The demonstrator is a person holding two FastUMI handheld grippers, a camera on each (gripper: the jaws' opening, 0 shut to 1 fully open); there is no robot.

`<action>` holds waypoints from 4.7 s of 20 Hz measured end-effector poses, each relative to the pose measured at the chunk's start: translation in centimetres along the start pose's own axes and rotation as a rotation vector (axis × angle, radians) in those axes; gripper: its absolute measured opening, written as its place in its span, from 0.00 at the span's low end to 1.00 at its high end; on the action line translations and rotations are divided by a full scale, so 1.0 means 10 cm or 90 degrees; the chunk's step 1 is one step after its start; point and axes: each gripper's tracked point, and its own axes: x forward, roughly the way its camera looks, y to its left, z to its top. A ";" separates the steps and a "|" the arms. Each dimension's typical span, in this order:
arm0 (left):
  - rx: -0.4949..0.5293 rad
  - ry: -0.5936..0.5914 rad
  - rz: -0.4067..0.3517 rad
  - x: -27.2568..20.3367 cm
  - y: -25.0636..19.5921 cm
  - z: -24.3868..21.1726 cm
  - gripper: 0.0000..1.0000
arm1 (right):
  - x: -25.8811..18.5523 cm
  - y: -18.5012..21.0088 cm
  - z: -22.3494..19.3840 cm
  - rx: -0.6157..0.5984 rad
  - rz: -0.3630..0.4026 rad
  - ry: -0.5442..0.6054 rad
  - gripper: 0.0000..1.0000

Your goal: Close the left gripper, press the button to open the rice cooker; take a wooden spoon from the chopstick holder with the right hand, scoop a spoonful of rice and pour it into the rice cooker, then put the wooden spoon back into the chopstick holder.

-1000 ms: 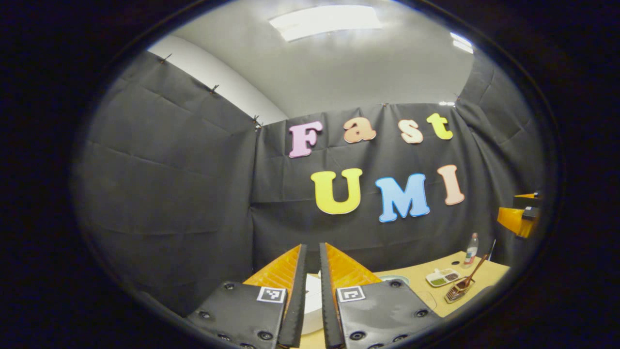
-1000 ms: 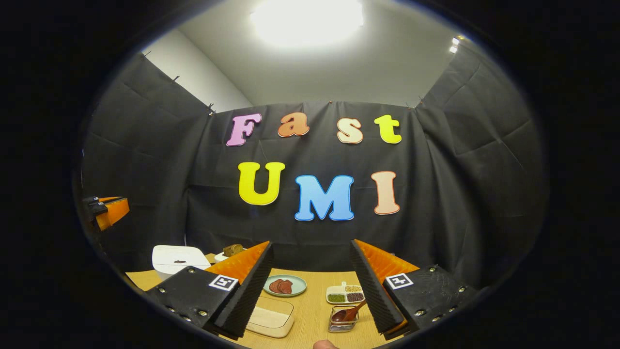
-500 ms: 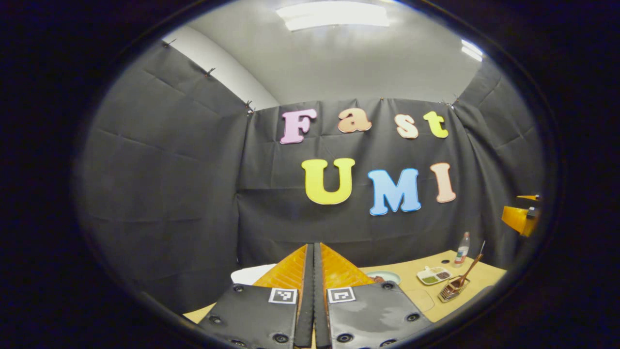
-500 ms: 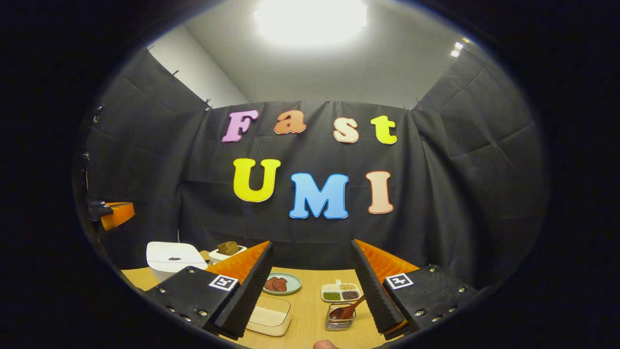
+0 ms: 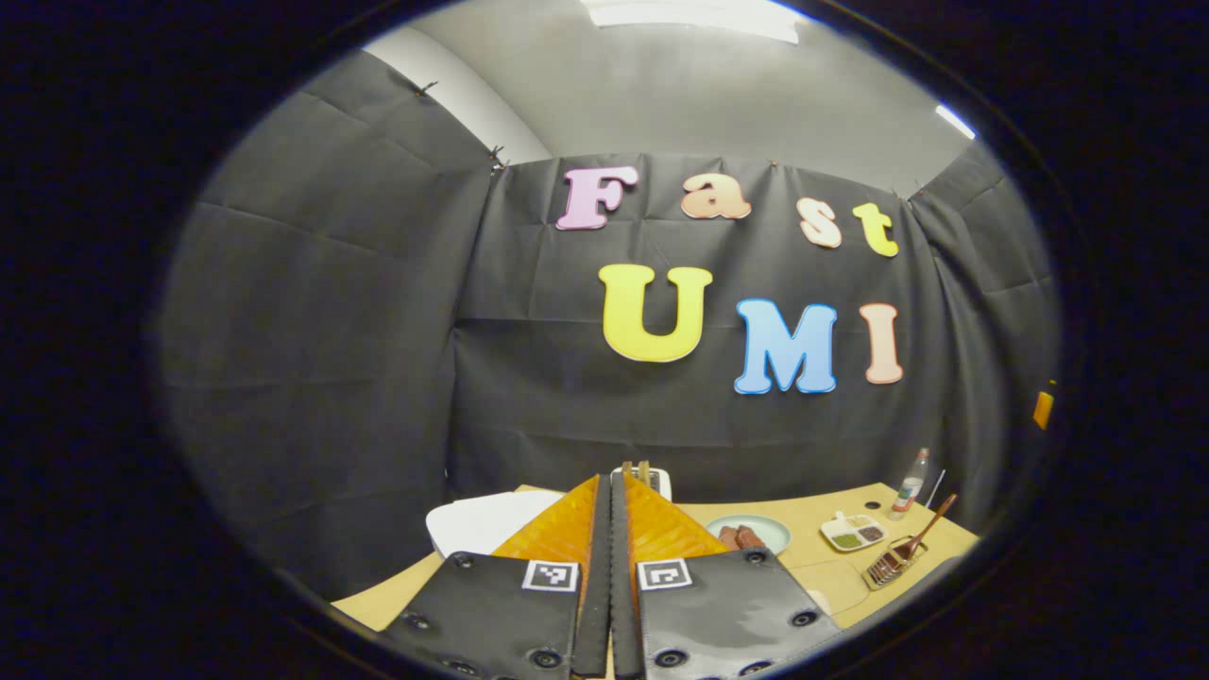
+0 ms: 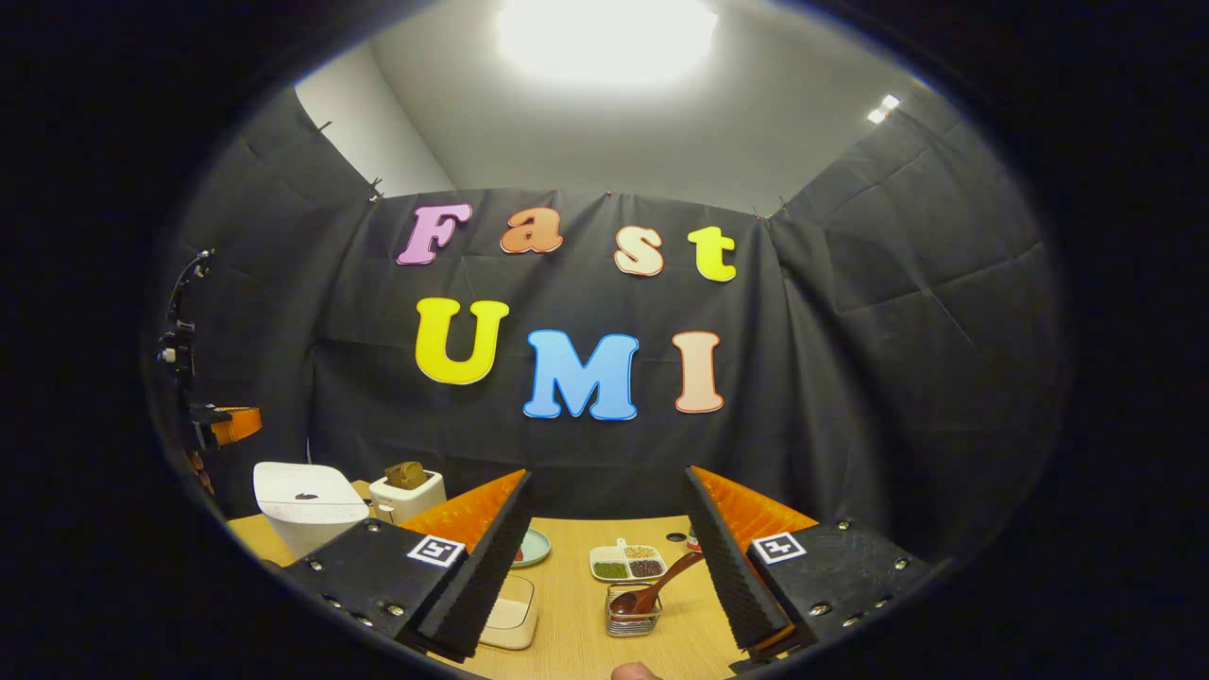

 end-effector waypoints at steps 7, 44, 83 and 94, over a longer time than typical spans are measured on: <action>-0.026 0.069 0.007 0.49 0.31 -0.54 0.09 | -0.12 -0.09 -0.09 -0.017 -0.055 0.020 0.95; 0.033 0.051 0.099 0.69 0.42 -0.39 0.09 | 0.00 -0.60 -0.11 -0.003 -0.055 0.019 0.95; 0.098 -0.082 0.162 -1.57 -0.59 0.89 0.95 | 1.77 -0.88 -2.76 0.198 0.037 0.348 0.98; 0.097 -0.059 0.199 -1.75 -0.48 0.74 0.91 | 1.89 -0.57 -3.09 0.316 0.080 0.419 0.19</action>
